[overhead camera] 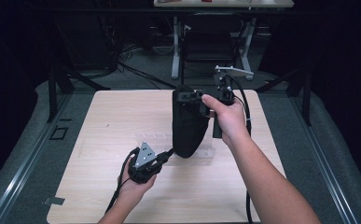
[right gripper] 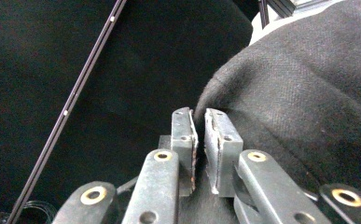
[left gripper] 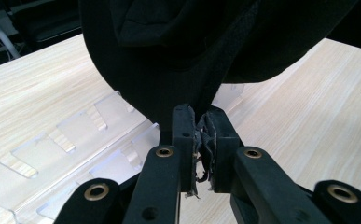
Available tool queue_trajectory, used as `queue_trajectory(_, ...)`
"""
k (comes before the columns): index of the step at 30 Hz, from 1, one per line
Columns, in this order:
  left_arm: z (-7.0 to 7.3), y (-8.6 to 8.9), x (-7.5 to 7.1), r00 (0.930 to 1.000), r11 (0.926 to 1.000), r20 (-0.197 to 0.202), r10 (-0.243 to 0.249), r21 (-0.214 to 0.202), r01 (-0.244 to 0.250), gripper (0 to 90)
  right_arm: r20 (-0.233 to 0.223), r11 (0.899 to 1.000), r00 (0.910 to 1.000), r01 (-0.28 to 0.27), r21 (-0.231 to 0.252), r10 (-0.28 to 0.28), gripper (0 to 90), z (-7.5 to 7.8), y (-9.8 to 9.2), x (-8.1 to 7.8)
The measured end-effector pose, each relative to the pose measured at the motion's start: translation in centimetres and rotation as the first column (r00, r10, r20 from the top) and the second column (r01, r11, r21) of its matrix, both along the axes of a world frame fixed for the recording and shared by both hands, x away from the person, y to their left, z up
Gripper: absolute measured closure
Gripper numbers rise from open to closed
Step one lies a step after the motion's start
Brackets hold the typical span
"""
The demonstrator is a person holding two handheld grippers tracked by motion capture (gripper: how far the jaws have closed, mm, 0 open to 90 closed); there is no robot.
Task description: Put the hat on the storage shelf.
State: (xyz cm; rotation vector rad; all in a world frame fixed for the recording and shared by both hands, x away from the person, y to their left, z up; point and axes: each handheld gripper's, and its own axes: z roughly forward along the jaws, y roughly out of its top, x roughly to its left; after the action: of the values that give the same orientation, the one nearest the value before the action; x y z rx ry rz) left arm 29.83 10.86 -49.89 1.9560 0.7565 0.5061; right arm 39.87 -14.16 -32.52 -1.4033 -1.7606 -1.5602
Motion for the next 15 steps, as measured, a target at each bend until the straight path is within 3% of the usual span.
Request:
queue_trajectory(8, -0.5, 0.7, 0.0, 0.9996, 0.9993, 0.001, 0.027, 0.026, -0.027, 85.9, 0.025, 1.000, 0.9996, 0.013, -0.002, -0.013, 81.0, 0.6, -1.3, -0.5)
queue_trajectory(15, -2.3, 1.4, 0.4, 0.9975, 0.9969, -0.040, 0.059, 0.054, -0.056, 85.7, 0.034, 1.000, 0.9990, 0.027, 0.000, -0.027, 79.3, 0.5, -2.8, -0.9)
